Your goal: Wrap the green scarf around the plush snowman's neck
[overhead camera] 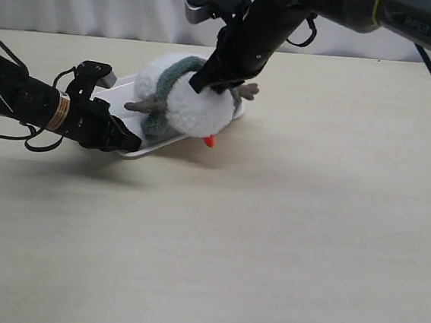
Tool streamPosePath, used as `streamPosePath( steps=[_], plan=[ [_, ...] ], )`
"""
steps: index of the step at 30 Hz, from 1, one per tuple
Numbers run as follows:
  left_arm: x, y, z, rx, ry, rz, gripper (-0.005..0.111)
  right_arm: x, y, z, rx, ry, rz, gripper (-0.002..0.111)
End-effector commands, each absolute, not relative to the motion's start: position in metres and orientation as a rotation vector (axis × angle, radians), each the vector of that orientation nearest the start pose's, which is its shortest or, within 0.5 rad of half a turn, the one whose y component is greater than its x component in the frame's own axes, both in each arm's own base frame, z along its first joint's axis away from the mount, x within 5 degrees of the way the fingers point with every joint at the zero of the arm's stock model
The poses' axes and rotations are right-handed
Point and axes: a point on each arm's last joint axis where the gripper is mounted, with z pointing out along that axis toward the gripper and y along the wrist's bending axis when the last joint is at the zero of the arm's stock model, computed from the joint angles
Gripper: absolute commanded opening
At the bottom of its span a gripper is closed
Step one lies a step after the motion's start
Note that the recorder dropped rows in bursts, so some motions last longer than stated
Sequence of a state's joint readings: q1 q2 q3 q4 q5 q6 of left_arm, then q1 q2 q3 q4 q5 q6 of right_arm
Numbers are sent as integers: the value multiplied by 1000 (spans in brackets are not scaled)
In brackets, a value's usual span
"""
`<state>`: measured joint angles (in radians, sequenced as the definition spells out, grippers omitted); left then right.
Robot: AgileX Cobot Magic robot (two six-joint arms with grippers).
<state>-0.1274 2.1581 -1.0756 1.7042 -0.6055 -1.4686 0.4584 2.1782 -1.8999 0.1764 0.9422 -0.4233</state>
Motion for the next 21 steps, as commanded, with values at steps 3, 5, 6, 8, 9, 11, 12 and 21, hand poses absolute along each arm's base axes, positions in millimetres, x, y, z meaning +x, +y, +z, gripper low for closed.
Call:
streamPosePath(
  steps=[3, 5, 6, 8, 9, 11, 12, 21],
  plan=[
    [364, -97, 61, 723, 2481, -704, 0, 448, 233, 245, -889, 2252, 255, 4],
    [364, -97, 61, 722, 2481, -701, 0, 452, 237, 248, -828, 2203, 294, 4],
    [364, -97, 61, 722, 2481, -701, 0, 454, 238, 245, -809, 2193, 308, 4],
    [364, -96, 61, 721, 2482, -695, 0, 457, 242, 238, -795, 2182, 348, 4],
    [364, -96, 61, 720, 2483, -693, 0, 457, 244, 235, -795, 2183, 365, 4],
    [364, -96, 61, 719, 2484, -687, 0, 457, 244, 232, -804, 2193, 367, 4],
    [364, -96, 61, 718, 2485, -685, 0, 456, 243, 235, -806, 2196, 371, 4],
    [365, -95, 60, 713, 2488, -674, 0, 409, 216, 295, -1011, 2353, 333, 13]
  ],
)
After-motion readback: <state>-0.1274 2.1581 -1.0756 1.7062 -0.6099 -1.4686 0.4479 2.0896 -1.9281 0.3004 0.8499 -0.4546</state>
